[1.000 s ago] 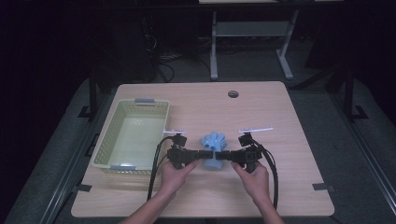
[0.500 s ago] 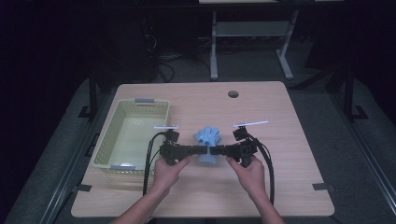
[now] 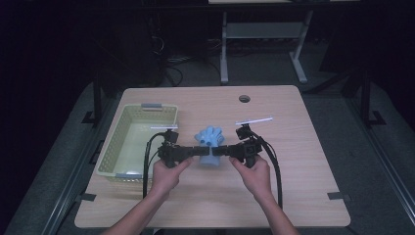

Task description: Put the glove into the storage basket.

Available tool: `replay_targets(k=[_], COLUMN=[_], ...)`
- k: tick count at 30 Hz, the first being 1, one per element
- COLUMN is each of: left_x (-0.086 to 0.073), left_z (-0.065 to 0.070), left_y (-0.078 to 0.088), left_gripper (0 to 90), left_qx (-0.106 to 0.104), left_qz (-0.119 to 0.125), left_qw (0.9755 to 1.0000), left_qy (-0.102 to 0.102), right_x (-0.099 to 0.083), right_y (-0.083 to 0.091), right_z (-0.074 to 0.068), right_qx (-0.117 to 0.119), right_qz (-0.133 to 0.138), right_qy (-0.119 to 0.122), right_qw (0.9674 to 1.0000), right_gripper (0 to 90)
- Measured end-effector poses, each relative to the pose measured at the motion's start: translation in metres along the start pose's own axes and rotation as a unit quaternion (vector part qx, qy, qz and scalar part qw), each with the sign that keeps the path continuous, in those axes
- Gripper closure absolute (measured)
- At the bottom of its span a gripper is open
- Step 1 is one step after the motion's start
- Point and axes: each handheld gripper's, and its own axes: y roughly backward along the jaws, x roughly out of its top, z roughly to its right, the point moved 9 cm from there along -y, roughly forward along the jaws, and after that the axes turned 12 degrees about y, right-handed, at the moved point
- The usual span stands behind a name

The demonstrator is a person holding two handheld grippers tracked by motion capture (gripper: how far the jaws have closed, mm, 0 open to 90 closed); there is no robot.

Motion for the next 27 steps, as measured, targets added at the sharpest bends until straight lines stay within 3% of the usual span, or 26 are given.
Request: replay_targets(k=[19, 27], left_x=[0.016, 0.018], left_z=[0.000, -0.002], left_y=[0.029, 0.039], left_gripper=[76.3, 76.4], left_qx=[0.001, 0.006], left_qz=[0.017, 0.021], left_qw=[0.9999, 0.9997], left_qy=[-0.003, -0.011], right_x=[0.028, 0.034], right_y=[-0.012, -0.020], right_z=[-0.016, -0.022], right_qx=[0.009, 0.016], right_qz=[-0.005, -0.009], right_qy=[0.026, 0.024], right_qw=[0.9996, 0.9995], right_gripper=[78.5, 78.4])
